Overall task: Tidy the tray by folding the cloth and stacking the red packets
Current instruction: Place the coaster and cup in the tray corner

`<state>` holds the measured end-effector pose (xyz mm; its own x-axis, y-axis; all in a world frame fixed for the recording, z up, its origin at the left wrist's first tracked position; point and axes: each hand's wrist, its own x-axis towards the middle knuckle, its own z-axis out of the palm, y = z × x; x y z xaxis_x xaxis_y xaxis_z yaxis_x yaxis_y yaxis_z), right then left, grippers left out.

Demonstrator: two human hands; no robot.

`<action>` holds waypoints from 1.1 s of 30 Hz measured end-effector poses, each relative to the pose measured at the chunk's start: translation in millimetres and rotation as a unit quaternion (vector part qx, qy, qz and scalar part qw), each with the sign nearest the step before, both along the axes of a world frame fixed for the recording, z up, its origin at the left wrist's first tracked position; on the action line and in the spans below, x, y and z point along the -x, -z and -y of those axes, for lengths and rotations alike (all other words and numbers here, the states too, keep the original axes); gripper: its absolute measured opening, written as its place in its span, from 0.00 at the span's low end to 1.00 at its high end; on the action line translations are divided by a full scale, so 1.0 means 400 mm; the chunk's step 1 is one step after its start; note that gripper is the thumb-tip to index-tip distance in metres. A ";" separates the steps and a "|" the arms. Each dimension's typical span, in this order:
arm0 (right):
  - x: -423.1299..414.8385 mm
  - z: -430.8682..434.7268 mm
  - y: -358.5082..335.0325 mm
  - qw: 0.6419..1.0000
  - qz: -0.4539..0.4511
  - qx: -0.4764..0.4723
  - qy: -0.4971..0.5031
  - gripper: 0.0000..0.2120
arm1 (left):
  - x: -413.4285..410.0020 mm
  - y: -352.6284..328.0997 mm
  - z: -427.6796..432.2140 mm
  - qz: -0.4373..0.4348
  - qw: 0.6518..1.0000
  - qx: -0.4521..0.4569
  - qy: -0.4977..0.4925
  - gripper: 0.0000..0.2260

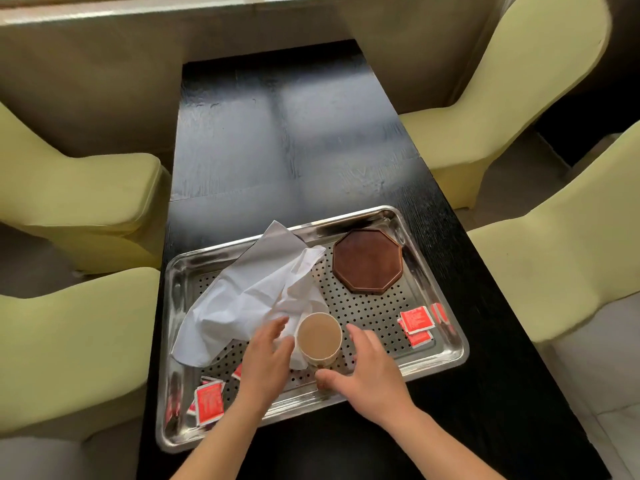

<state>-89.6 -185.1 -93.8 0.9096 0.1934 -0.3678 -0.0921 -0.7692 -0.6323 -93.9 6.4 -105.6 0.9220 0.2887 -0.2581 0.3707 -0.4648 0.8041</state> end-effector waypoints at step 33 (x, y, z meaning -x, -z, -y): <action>-0.193 0.070 -0.038 0.983 -0.010 -0.015 0.184 0.11 | 0.223 0.192 -0.043 -0.134 0.984 -0.118 -0.012 0.13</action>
